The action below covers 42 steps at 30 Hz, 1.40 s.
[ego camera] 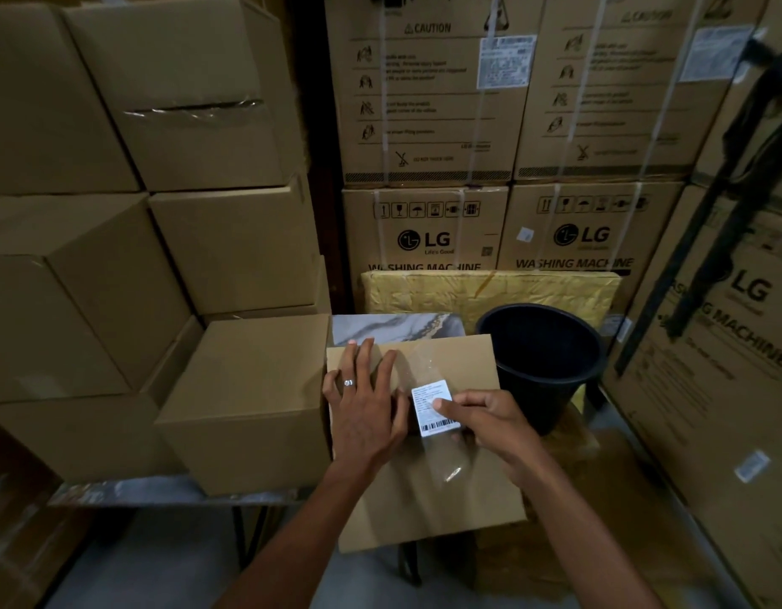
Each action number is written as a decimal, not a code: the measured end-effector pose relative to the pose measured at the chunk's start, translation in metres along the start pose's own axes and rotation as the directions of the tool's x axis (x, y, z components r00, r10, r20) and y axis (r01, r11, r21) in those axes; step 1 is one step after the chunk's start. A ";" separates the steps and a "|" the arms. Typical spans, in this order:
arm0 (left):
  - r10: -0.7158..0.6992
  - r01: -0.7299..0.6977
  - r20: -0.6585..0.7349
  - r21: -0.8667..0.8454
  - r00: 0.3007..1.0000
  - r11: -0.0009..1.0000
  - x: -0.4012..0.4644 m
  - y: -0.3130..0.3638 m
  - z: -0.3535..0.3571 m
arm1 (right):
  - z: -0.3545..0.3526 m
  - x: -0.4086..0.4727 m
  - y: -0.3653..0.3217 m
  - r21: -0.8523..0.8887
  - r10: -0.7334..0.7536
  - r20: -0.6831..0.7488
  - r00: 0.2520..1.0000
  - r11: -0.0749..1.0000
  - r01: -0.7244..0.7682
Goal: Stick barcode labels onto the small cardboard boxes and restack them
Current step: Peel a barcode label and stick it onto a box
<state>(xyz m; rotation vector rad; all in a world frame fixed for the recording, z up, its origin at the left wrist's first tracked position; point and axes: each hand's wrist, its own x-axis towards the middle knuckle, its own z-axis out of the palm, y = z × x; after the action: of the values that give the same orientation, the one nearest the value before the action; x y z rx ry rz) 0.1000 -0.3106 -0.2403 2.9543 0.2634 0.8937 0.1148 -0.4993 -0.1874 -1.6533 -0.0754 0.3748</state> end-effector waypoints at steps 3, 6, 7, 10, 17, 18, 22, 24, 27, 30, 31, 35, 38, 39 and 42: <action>0.001 -0.001 0.012 0.011 1.000 1.000 0.001 -0.001 0.000 | -0.002 0.002 -0.008 0.018 -0.041 0.022 0.999 0.999 0.040; 0.006 -0.007 0.017 0.025 1.000 1.000 0.002 -0.001 0.000 | -0.004 0.005 -0.014 0.036 -0.060 0.035 0.998 0.998 0.058; 0.009 -0.010 0.019 0.029 1.000 1.000 0.003 -0.002 0.001 | -0.004 0.005 -0.016 0.037 -0.063 0.038 0.997 0.997 0.062; 0.017 -0.018 0.025 0.027 1.000 0.999 0.007 -0.005 0.003 | -0.004 0.007 -0.021 0.042 -0.084 0.029 0.996 0.996 0.083; 0.022 -0.022 0.056 -0.006 0.998 1.000 0.018 -0.007 0.006 | -0.012 0.014 -0.023 0.032 -0.147 0.009 0.989 0.989 0.147; 0.024 -0.023 0.059 -0.012 0.998 1.000 0.019 -0.008 0.007 | -0.013 0.016 -0.022 0.010 -0.166 0.001 0.986 0.986 0.166; 0.053 -0.052 0.059 -0.022 0.997 0.998 0.025 -0.010 0.010 | -0.016 0.021 -0.023 -0.012 -0.226 -0.015 0.974 0.974 0.226; 0.062 -0.062 0.074 -0.004 0.995 0.998 0.030 -0.012 0.012 | -0.019 0.021 -0.029 0.053 -0.240 -0.020 0.971 0.969 0.240; 0.059 -0.060 0.092 0.006 0.994 0.998 0.039 -0.012 0.018 | -0.026 0.023 -0.040 0.087 -0.286 -0.019 0.958 0.954 0.287; 0.047 -0.048 0.101 0.010 0.994 0.999 0.048 -0.012 0.023 | -0.037 0.031 -0.046 0.112 -0.282 -0.039 0.959 0.952 0.285; 0.045 -0.046 0.102 0.007 0.994 0.999 0.052 -0.013 0.025 | -0.042 0.035 -0.047 0.118 -0.277 -0.053 0.959 0.952 0.282; 0.042 -0.042 0.115 0.002 0.992 0.999 0.060 -0.013 0.033 | -0.062 0.053 -0.051 0.123 -0.262 -0.175 0.949 0.951 0.285; 0.034 -0.033 0.121 -0.012 0.992 0.999 0.066 -0.012 0.038 | -0.084 0.073 -0.051 0.093 -0.248 -0.252 0.935 0.956 0.279; 0.030 -0.028 0.117 -0.016 0.993 0.999 0.067 -0.013 0.039 | -0.093 0.082 -0.049 0.063 -0.246 -0.267 0.932 0.961 0.271; 0.013 -0.010 0.132 -0.022 0.991 1.000 0.068 -0.013 0.045 | -0.119 0.105 -0.045 0.012 -0.255 -0.323 0.911 0.962 0.273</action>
<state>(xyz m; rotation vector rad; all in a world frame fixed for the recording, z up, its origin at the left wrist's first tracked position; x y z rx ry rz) 0.1788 -0.2855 -0.2420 2.9818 0.2302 0.6929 0.2556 -0.5794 -0.1558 -1.6024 -0.0442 -0.0991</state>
